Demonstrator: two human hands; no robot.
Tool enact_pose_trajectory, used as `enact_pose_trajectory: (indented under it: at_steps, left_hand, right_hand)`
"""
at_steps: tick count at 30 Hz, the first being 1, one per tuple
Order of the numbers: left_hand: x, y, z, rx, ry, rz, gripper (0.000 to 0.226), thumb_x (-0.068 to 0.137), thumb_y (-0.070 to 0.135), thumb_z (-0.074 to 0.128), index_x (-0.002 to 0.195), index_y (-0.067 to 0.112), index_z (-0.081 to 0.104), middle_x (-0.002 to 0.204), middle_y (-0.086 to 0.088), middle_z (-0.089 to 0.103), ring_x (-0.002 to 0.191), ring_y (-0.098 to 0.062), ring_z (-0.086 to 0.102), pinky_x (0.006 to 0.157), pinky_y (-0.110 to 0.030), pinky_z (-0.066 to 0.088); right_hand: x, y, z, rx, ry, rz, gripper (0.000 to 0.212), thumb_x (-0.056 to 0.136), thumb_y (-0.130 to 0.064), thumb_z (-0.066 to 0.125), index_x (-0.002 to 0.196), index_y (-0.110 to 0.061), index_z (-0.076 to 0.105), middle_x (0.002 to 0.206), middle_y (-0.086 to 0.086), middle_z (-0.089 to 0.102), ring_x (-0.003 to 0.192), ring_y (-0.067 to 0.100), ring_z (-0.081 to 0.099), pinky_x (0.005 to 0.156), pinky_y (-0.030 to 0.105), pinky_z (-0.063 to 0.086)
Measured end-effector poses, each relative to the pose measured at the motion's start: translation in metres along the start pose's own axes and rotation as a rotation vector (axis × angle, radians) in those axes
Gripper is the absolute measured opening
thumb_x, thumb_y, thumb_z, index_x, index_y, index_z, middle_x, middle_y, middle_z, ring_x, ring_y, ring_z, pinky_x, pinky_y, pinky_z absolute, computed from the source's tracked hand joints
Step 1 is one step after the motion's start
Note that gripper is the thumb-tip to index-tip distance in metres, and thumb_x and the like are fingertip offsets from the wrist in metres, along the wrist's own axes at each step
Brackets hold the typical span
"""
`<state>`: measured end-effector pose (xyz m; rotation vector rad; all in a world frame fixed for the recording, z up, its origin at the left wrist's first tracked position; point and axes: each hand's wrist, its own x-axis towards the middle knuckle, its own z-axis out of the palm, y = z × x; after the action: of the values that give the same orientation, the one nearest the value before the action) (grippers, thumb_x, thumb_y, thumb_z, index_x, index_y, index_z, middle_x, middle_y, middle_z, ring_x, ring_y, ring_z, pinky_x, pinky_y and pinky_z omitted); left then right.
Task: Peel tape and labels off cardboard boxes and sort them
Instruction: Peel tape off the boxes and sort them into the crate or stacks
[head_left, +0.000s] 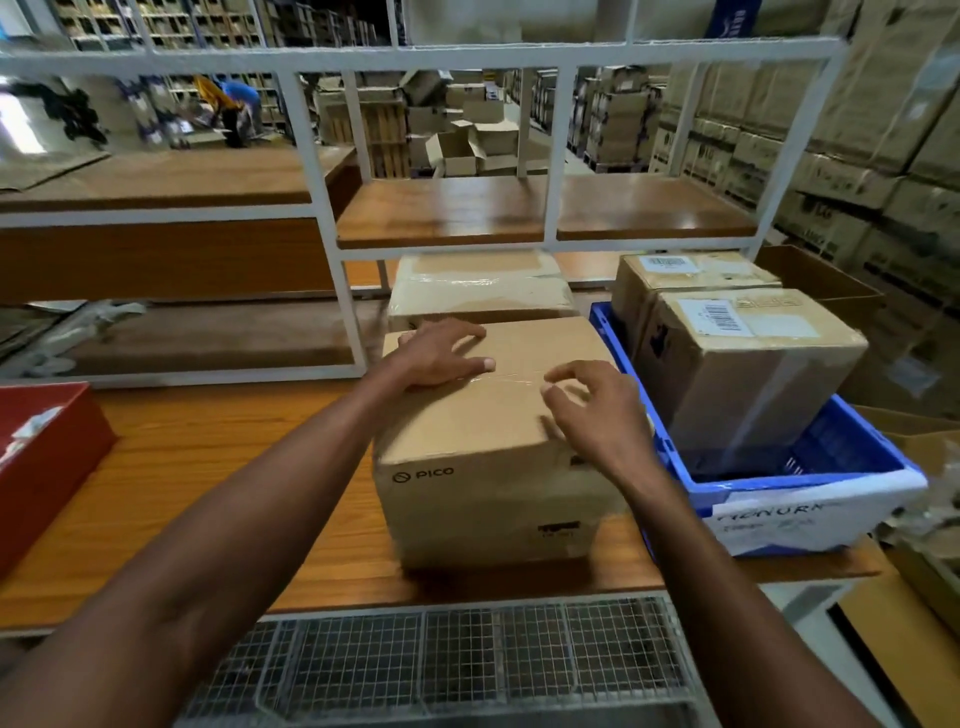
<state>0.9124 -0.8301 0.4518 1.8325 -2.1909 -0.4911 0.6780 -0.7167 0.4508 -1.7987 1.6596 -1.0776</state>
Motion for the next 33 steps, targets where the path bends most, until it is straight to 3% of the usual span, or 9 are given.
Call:
enact_pose_trajectory:
  at_steps: [3,5,8,12,16,19,23,26,33]
  left_hand:
    - [-0.013,-0.005,-0.004,0.005,0.015,-0.003,0.068,0.091,0.059,0.067,0.151,0.036,0.046,0.165,0.002,0.032,0.151,-0.027,0.026,0.118,-0.055,0.027]
    - [-0.024,-0.007,-0.001,0.035,0.139,-0.03,0.062,0.091,0.056,0.067,0.147,0.037,0.05,0.161,0.001,0.036,0.149,-0.028,0.026,0.118,-0.059,0.024]
    - [-0.037,-0.006,0.004,0.101,0.17,-0.071,0.051,0.096,0.045,0.06,0.146,0.041,0.05,0.159,0.0,0.038,0.149,-0.031,0.025,0.12,-0.065,0.017]
    - [-0.041,0.002,-0.003,0.136,0.04,-0.109,0.06,0.095,0.041,0.055,0.153,0.038,0.041,0.164,-0.003,0.034,0.149,-0.035,0.027,0.121,-0.065,0.016]
    - [-0.038,0.004,-0.005,0.164,0.019,-0.12,0.062,0.094,0.044,0.057,0.153,0.038,0.04,0.164,-0.004,0.034,0.149,-0.036,0.025,0.12,-0.066,0.018]
    - [-0.032,0.006,-0.011,0.202,-0.007,-0.141,0.06,0.092,0.043,0.059,0.15,0.038,0.045,0.157,-0.007,0.042,0.144,-0.036,0.032,0.116,-0.062,0.029]
    - [-0.022,0.018,-0.023,0.101,-0.053,-0.166,0.07,0.087,0.045,0.07,0.151,0.043,0.042,0.155,-0.006,0.043,0.139,-0.034,0.04,0.107,-0.053,0.042]
    - [-0.026,0.034,-0.02,0.03,-0.273,-0.17,0.084,0.088,0.046,0.074,0.159,0.045,0.029,0.167,-0.005,0.026,0.146,-0.036,0.032,0.105,-0.044,0.037]
    - [-0.033,0.035,-0.014,0.161,-0.248,-0.191,0.085,0.086,0.057,0.073,0.157,0.051,0.027,0.167,-0.007,0.025,0.146,-0.04,0.031,0.114,-0.056,0.036]
  right_hand:
    - [0.032,0.015,-0.002,-0.387,-0.209,-0.066,0.044,0.094,-0.056,0.062,0.134,-0.037,0.066,0.144,-0.006,0.06,0.134,0.025,0.047,0.107,0.049,0.043]
    - [0.043,0.017,0.0,-0.51,-0.251,-0.077,0.046,0.094,-0.061,0.06,0.134,-0.038,0.066,0.141,-0.004,0.061,0.131,0.027,0.048,0.1,0.046,0.045]
    - [0.058,0.01,-0.002,-0.514,-0.265,-0.074,0.035,0.093,-0.058,0.064,0.119,-0.036,0.073,0.119,-0.004,0.071,0.107,0.018,0.062,0.078,0.035,0.048]
    - [0.095,-0.01,-0.009,-0.444,-0.375,-0.041,0.029,0.097,-0.049,0.066,0.11,-0.025,0.076,0.105,-0.003,0.074,0.089,0.011,0.065,0.077,0.031,0.053]
    - [0.131,-0.022,0.002,-0.529,-0.537,-0.061,0.045,0.093,-0.043,0.073,0.133,-0.023,0.067,0.13,0.003,0.066,0.104,0.018,0.062,0.088,0.034,0.052]
    - [0.141,-0.025,0.009,-0.613,-0.641,-0.069,0.051,0.092,-0.042,0.075,0.135,-0.017,0.065,0.126,0.008,0.067,0.107,0.024,0.064,0.099,0.042,0.054]
    - [0.15,-0.031,0.008,-0.768,-0.667,-0.085,0.055,0.091,-0.049,0.073,0.135,-0.018,0.065,0.126,0.008,0.065,0.109,0.024,0.061,0.097,0.038,0.052]
    - [0.15,-0.026,0.009,-0.792,-0.634,-0.128,0.056,0.09,-0.051,0.073,0.136,-0.019,0.065,0.13,0.009,0.064,0.112,0.026,0.059,0.095,0.038,0.052]
    - [0.134,-0.031,-0.003,-0.758,-0.714,-0.136,0.063,0.09,-0.042,0.076,0.148,-0.027,0.055,0.141,0.005,0.058,0.123,0.026,0.055,0.092,0.034,0.046]
